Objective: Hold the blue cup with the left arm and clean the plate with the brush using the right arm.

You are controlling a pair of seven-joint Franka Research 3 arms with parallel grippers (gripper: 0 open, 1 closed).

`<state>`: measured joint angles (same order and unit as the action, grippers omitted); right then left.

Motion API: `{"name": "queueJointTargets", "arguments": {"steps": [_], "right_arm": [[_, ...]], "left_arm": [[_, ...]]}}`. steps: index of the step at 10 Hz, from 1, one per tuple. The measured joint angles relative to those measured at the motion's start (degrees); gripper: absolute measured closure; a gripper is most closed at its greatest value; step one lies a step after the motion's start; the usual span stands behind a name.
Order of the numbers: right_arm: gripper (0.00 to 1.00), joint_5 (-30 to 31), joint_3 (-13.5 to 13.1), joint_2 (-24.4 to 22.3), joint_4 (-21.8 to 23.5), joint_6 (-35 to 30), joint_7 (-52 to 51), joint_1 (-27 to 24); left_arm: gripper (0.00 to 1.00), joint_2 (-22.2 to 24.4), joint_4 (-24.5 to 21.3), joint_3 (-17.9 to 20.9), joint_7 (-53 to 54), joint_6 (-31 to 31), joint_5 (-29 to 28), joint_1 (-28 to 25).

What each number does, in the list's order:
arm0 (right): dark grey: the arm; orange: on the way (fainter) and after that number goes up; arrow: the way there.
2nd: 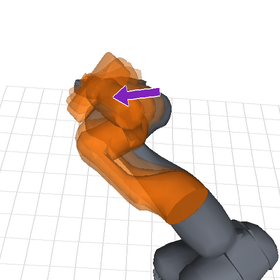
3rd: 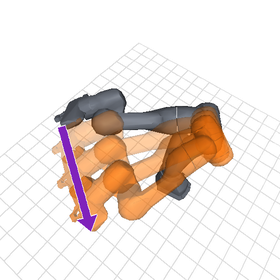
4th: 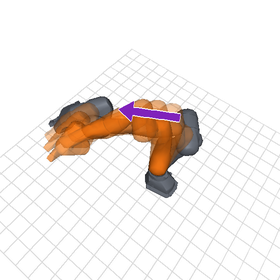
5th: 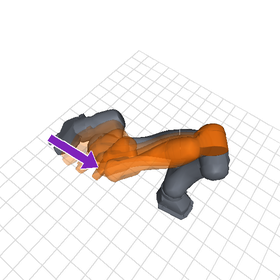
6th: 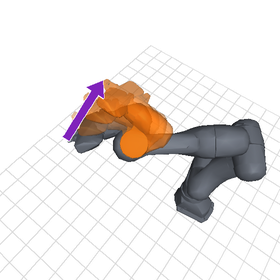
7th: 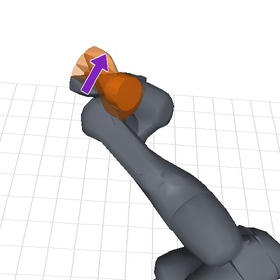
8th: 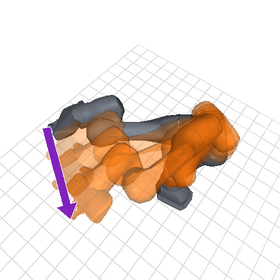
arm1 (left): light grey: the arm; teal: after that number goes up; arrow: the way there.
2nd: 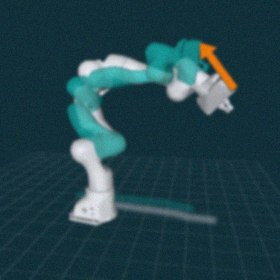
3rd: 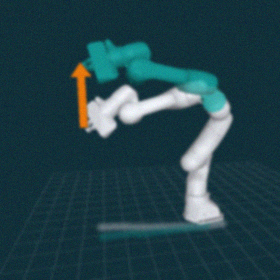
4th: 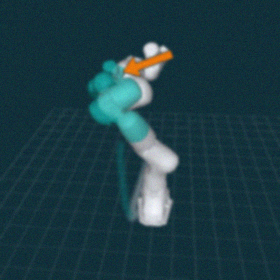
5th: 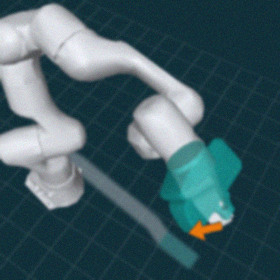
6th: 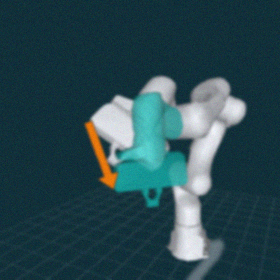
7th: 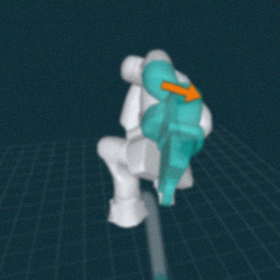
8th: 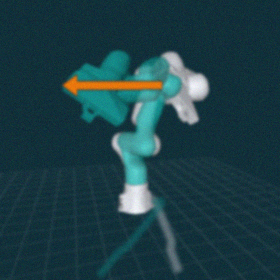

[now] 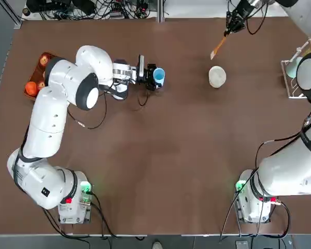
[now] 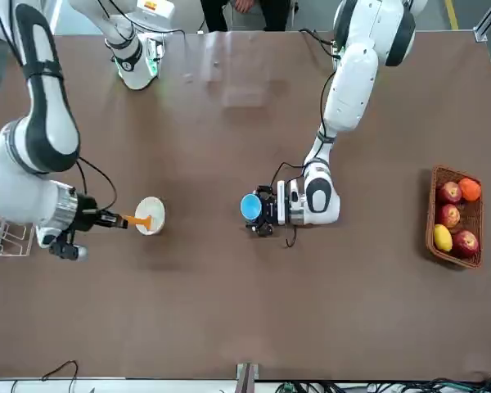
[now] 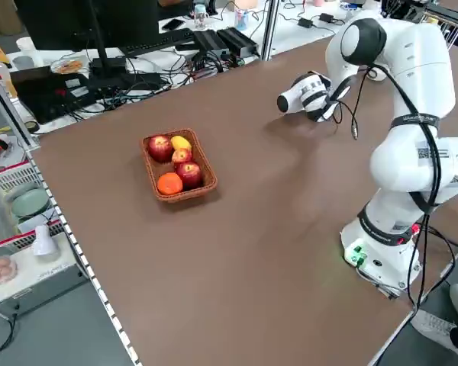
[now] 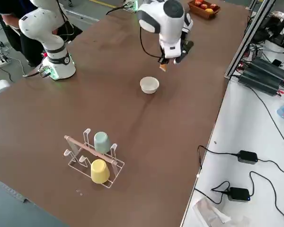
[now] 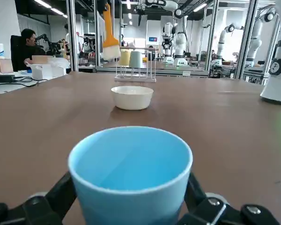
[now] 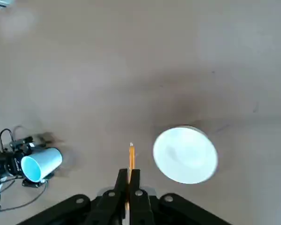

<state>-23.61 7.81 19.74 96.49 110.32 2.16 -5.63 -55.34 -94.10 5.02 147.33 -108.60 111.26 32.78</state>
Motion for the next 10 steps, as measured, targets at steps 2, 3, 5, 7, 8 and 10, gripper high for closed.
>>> {"name": "queueJointTargets", "arguments": {"steps": [2,3,5,7,8,10], "right_arm": [[0.95,-5.24,0.04,-1.90,4.73,-0.08,-7.38,-3.50],[0.95,-8.24,0.05,-2.29,6.62,-0.08,-10.47,-4.76],[0.95,-13.02,0.06,-2.44,9.92,0.03,-15.93,-7.03],[0.95,-14.68,0.01,-2.47,11.48,0.41,-20.88,-9.45],[0.95,-15.47,0.00,-2.47,11.82,0.85,-22.71,-10.38],[0.95,-16.06,-0.01,-2.26,12.89,2.15,-26.10,-11.36]], "left_arm": [[0.00,0.00,0.00,0.17,0.00,0.00,0.00,-0.08],[0.00,0.01,0.01,0.38,0.00,0.00,0.00,-0.10],[0.00,0.03,0.01,1.09,0.00,0.02,0.00,-0.15],[0.00,0.03,-0.21,1.23,0.00,0.25,0.00,-0.18],[0.00,0.03,-0.36,1.23,0.00,0.57,0.00,-0.16],[0.00,0.08,-0.54,1.19,0.00,0.73,0.00,-0.01]]}}
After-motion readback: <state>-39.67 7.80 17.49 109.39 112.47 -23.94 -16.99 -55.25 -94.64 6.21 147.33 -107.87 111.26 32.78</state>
